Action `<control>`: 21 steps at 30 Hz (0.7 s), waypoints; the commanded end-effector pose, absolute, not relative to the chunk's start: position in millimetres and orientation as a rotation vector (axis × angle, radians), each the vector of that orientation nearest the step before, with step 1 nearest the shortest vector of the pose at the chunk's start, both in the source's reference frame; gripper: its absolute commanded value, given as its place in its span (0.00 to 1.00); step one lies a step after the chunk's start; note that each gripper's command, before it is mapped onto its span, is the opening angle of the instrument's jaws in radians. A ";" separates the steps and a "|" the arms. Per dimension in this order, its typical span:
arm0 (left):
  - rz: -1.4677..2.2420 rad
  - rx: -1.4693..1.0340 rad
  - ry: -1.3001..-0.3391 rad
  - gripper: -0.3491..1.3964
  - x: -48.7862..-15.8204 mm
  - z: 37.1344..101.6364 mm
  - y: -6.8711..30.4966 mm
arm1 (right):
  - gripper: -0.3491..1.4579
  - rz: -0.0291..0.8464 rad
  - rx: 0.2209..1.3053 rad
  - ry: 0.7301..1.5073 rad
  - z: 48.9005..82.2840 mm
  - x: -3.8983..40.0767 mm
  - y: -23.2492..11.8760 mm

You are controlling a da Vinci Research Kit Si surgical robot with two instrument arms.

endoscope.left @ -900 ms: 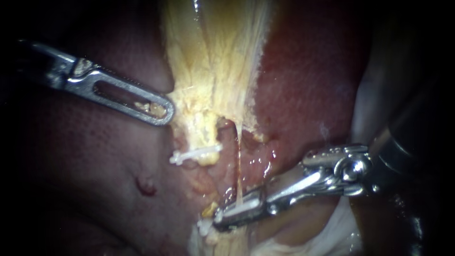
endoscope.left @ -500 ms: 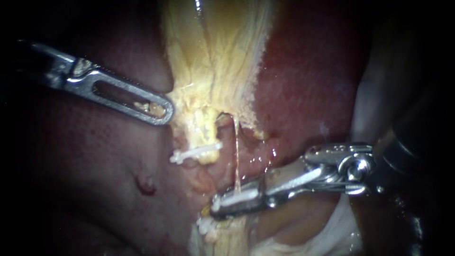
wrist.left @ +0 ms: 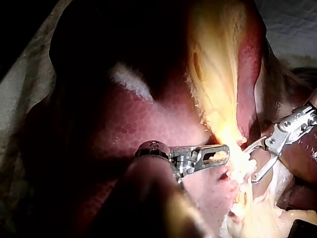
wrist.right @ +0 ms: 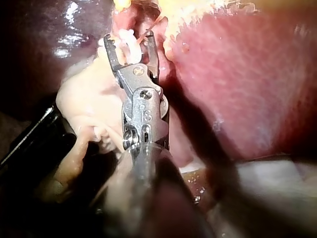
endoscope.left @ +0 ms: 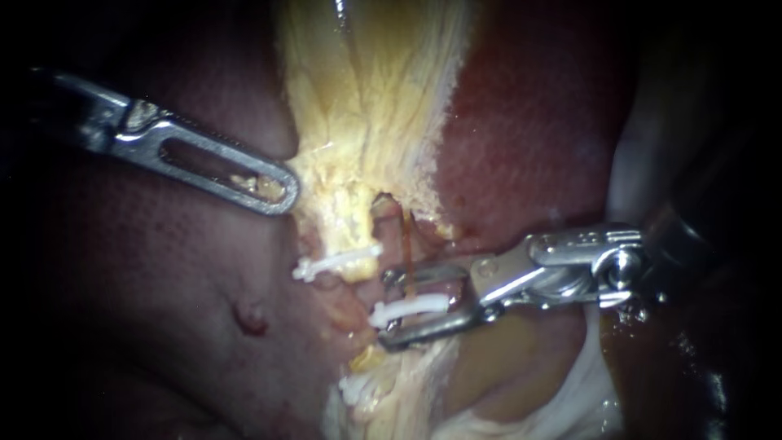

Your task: Going back second clip right tube

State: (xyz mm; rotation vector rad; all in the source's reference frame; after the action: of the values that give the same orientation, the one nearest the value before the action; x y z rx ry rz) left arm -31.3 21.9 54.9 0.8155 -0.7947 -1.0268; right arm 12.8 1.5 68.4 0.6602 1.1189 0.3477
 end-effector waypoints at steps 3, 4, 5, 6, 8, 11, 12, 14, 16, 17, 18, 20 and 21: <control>-1.027 0.815 -0.795 0.00 -31.3 54.9 21.9 | 0.47 0.336 0.631 1.124 68.8 12.0 1.8; -1.027 0.815 -0.795 0.00 -31.3 54.9 21.9 | 0.47 0.334 0.626 1.125 68.7 11.7 1.9; -1.027 0.815 -0.795 0.00 -31.3 54.9 21.9 | 0.47 0.327 0.618 1.127 68.7 11.4 2.0; -1.027 0.815 -0.795 0.00 -31.3 54.9 21.8 | 0.47 0.311 0.610 1.132 68.4 11.0 2.1; -1.026 0.816 -0.795 0.00 -31.2 54.9 21.8 | 0.47 0.284 0.597 1.138 67.9 10.1 2.3; -1.026 0.816 -0.795 0.00 -31.2 54.9 21.8 | 0.47 0.253 0.569 1.149 66.6 8.5 3.1; -1.026 0.816 -0.795 0.00 -31.2 54.9 21.8 | 0.47 0.241 0.551 1.154 66.1 7.9 3.5; -1.026 0.815 -0.795 0.00 -31.2 54.9 21.8 | 0.47 0.233 0.536 1.157 65.3 7.0 4.1; -1.026 0.815 -0.795 0.00 -31.3 55.0 21.8 | 0.47 0.223 0.516 1.159 64.4 6.1 4.7; -1.026 0.815 -0.795 0.00 -31.3 55.0 21.8 | 0.47 0.220 0.508 1.160 64.1 5.8 5.0; -1.026 0.815 -0.795 0.00 -31.3 55.1 21.8 | 0.47 0.216 0.500 1.161 63.8 5.5 5.2; -1.026 0.814 -0.795 0.00 -31.4 55.2 21.8 | 0.47 0.214 0.487 1.164 63.2 5.0 5.5; -1.026 0.813 -0.795 0.00 -31.4 55.3 21.8 | 0.47 0.212 0.483 1.164 63.0 4.8 5.7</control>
State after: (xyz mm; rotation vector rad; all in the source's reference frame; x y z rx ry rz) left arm -31.5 21.7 55.5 0.8131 -0.7957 -1.0261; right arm 4.6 5.8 62.8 0.4796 1.1648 0.2074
